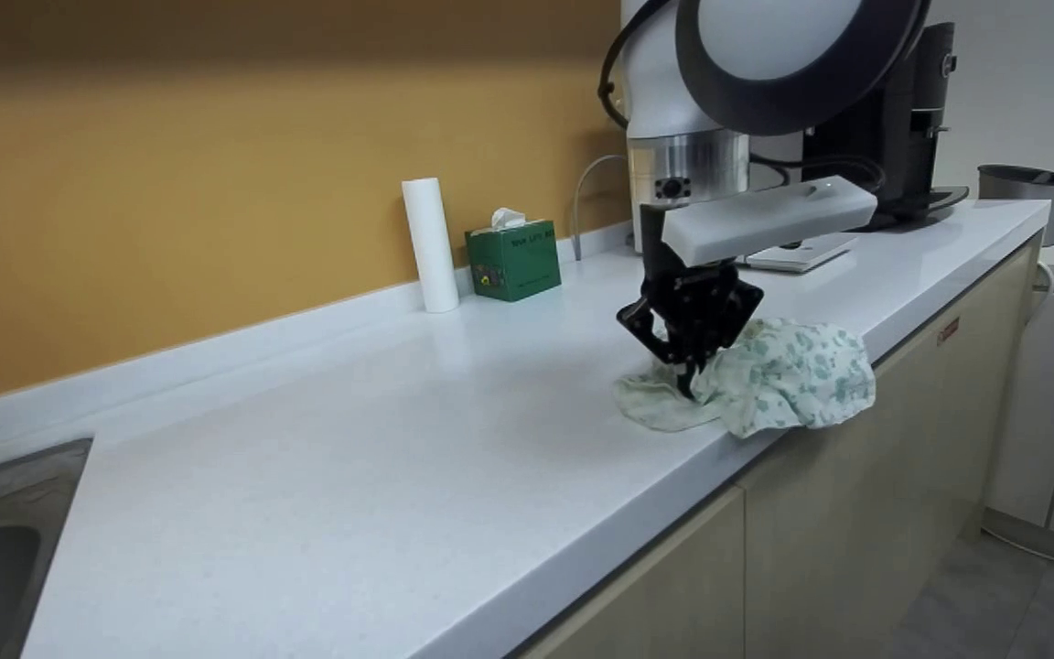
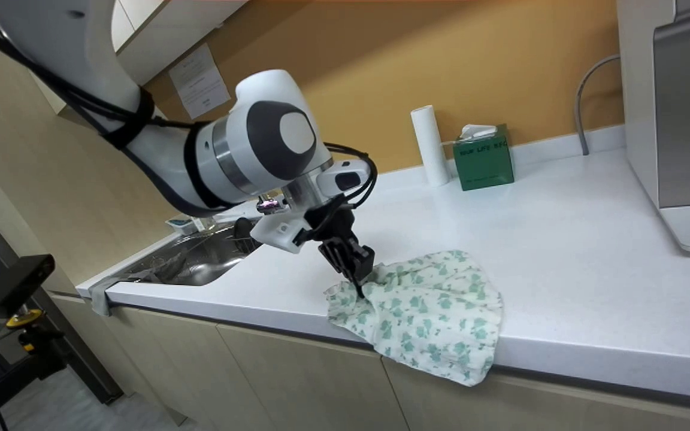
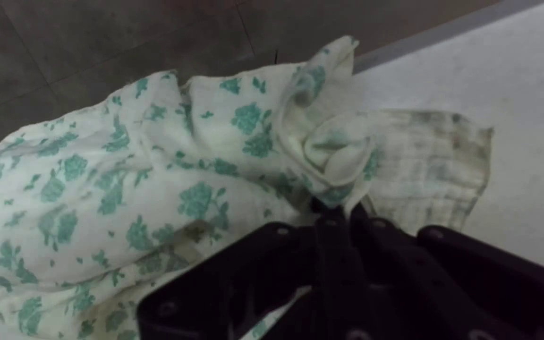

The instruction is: Use the cloth on the right to wipe the counter

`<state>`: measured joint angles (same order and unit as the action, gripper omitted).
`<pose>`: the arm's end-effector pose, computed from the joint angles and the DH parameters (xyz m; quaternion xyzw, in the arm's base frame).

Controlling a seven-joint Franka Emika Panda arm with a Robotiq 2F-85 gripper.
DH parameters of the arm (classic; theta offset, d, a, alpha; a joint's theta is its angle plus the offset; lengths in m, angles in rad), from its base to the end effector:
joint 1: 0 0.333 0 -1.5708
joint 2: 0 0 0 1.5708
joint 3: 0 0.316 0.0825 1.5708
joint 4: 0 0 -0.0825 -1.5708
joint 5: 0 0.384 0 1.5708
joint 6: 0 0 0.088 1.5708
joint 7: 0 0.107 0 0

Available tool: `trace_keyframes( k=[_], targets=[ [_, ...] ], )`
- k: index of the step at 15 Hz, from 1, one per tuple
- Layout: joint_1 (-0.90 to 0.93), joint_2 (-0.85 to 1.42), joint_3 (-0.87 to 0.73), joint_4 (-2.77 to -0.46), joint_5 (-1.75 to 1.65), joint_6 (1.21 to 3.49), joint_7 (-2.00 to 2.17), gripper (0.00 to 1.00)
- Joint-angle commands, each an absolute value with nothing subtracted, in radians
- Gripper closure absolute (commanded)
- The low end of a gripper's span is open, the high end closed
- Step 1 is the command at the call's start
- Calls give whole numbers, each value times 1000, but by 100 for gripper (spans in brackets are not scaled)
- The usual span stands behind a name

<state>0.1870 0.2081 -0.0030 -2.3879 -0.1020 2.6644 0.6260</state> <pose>0.5016 0.0963 0.2389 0.9836 -0.1754 0.0413 0.0098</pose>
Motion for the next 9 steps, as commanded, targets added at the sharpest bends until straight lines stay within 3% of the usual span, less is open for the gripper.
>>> trace_keyframes(
  k=[1,9],
  targets=[
    [183,285,21,-2303,-71,2672,575,99],
    [170,420,-73,-2112,-102,2654,545,99]
  ],
)
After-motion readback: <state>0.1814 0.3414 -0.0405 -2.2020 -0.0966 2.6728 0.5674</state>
